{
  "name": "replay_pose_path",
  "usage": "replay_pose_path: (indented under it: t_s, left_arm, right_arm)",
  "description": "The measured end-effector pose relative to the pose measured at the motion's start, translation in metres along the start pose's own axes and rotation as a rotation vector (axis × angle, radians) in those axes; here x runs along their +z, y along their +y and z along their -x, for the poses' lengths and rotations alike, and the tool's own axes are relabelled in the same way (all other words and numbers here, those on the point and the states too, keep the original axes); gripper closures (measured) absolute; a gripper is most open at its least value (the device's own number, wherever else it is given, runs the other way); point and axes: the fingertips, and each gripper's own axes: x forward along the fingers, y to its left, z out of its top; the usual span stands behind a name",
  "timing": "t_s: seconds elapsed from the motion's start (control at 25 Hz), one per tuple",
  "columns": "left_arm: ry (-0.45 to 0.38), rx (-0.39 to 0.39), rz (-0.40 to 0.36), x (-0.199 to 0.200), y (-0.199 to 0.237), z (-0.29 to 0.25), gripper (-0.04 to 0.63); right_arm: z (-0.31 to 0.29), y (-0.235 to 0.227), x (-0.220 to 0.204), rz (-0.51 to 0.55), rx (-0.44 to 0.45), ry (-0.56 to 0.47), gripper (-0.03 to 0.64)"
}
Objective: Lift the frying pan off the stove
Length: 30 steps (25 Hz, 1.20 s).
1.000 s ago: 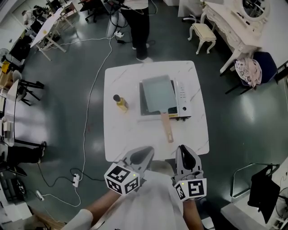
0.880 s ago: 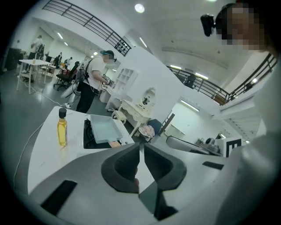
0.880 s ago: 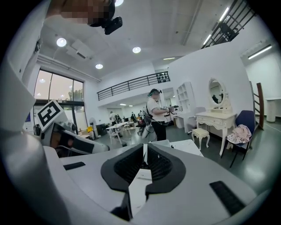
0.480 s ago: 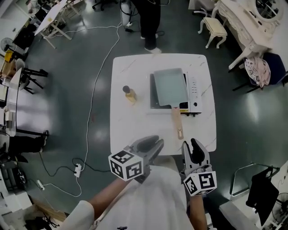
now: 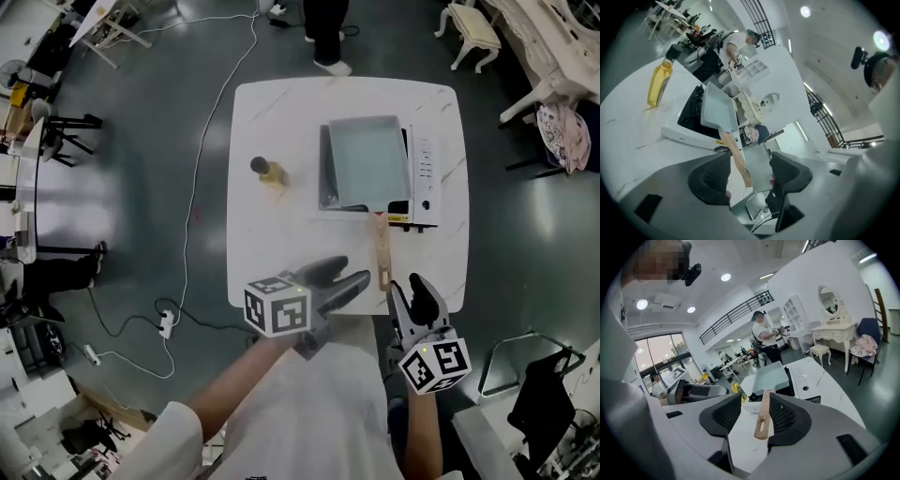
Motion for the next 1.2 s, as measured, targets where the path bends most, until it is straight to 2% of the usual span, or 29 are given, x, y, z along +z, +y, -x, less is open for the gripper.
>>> replay_pose_path:
  t_s: [0.16,0.28,0.36,0.6,0.72,0.88,1.08,1.2]
  left_arm:
    - [0.011,-0.013,0.102,0.001,0.024,-0.026,0.334]
    - [0.021,-0.03,0.14,0.004,0.036,-0.042,0.328]
    - [0.019,-0.057,0.163,0.006,0.042,-0.053,0.328]
    - [0.039,-0.161,0.302,0.0,0.059,-0.081,0.31]
    - [0.044,-0.213,0.314,-0.001,0.058,-0.087,0.31]
    - [0.076,-0.239,0.299,-0.002,0.06,-0.099,0.31]
    - [0.114,-0.276,0.292,-0.005,0.064,-0.108,0.4]
    - [0.133,-0.311,0.3,-0.004,0.062,-0.111,0.402]
  right_arm:
    - [-0.023,-0.018,-0.019,-0.095,0.039,0.065,0.422]
    - [-0.037,-0.025,-0.033,-0.131,0.077,0.116,0.414]
    - [-0.045,-0.024,-0.041,-0.135,0.106,0.15,0.414]
    - [-0.061,-0.022,-0.059,-0.18,0.17,0.214,0.414]
    - [-0.064,-0.026,-0.062,-0.236,0.19,0.224,0.414]
    - [-0.069,-0.029,-0.067,-0.331,0.258,0.255,0.414]
    - [-0.072,-0.025,-0.072,-0.378,0.339,0.301,0.416]
    - [-0.075,-0.021,-0.074,-0.412,0.381,0.319,0.434]
